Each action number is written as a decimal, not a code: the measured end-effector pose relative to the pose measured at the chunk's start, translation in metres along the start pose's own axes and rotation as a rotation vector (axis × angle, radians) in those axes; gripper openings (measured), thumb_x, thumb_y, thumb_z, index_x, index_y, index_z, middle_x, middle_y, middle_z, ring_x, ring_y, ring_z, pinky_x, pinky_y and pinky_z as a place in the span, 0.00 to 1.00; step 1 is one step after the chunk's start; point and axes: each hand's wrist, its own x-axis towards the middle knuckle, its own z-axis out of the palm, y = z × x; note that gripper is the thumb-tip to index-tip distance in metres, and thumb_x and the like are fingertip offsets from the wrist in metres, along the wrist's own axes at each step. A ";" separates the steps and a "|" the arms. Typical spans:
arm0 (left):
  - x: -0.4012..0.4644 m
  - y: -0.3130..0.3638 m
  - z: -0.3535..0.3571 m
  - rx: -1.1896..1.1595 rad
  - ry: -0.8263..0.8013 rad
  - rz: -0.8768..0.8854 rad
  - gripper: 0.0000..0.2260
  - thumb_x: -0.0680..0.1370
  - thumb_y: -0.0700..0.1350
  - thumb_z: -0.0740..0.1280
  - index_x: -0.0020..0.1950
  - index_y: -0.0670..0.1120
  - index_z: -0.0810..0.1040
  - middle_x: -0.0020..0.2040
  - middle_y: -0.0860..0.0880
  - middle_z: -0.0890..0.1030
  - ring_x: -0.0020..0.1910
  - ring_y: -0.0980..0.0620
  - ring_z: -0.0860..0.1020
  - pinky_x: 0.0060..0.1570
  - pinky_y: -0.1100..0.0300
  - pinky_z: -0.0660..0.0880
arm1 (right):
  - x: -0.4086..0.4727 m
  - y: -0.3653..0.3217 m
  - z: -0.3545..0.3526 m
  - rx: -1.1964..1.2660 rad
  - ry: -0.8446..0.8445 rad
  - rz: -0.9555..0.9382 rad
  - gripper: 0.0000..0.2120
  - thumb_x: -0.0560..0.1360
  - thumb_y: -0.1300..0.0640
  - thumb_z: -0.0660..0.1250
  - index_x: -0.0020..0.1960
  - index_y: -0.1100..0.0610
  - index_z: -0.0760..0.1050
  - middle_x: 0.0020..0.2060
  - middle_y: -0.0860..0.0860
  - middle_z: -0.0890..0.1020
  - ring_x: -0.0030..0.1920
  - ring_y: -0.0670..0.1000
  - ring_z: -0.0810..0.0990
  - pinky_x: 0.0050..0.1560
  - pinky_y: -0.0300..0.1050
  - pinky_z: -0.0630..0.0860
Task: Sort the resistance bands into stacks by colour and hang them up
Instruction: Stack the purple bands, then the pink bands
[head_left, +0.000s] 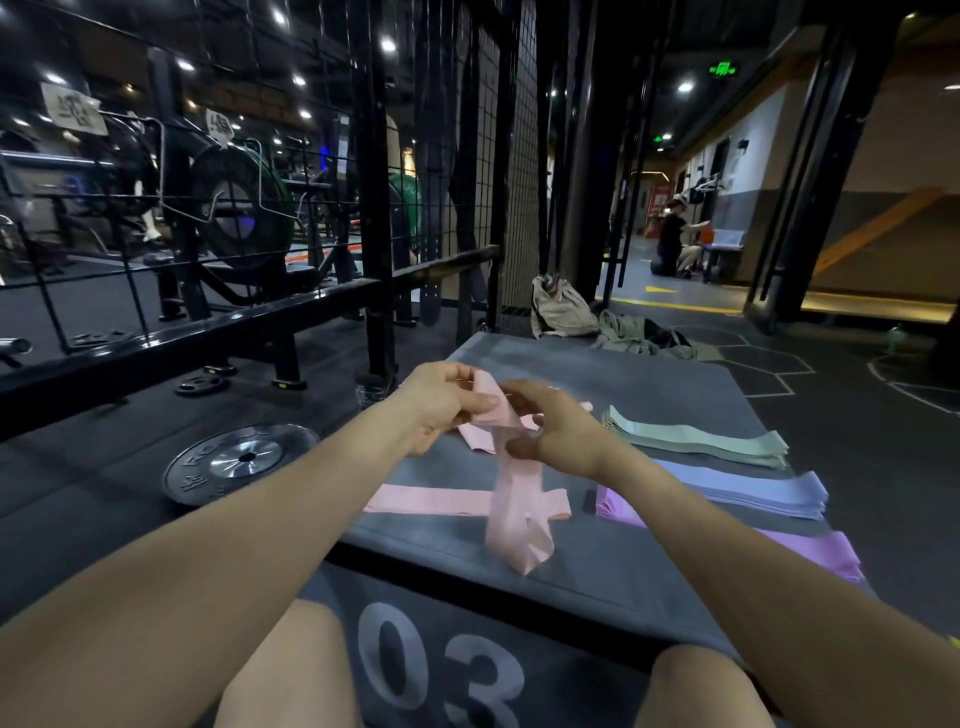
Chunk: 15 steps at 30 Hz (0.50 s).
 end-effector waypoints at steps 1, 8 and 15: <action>-0.002 0.003 -0.001 0.042 -0.023 0.020 0.12 0.72 0.26 0.66 0.44 0.43 0.74 0.40 0.45 0.78 0.36 0.52 0.78 0.31 0.66 0.76 | 0.001 0.001 0.000 0.101 -0.030 0.025 0.27 0.68 0.63 0.70 0.66 0.56 0.70 0.55 0.53 0.80 0.54 0.49 0.77 0.48 0.26 0.71; -0.010 0.018 -0.010 0.166 -0.108 0.068 0.13 0.74 0.26 0.63 0.46 0.43 0.75 0.40 0.46 0.79 0.30 0.57 0.78 0.24 0.69 0.72 | 0.003 0.001 0.000 0.327 0.034 0.113 0.15 0.77 0.55 0.65 0.47 0.70 0.75 0.38 0.55 0.73 0.41 0.51 0.69 0.47 0.47 0.66; -0.002 0.005 -0.007 0.182 0.036 0.033 0.05 0.76 0.37 0.67 0.50 0.40 0.79 0.37 0.46 0.79 0.30 0.56 0.78 0.26 0.67 0.75 | 0.005 -0.001 0.004 0.289 0.152 0.115 0.20 0.76 0.58 0.67 0.38 0.76 0.71 0.31 0.55 0.67 0.32 0.49 0.63 0.33 0.40 0.61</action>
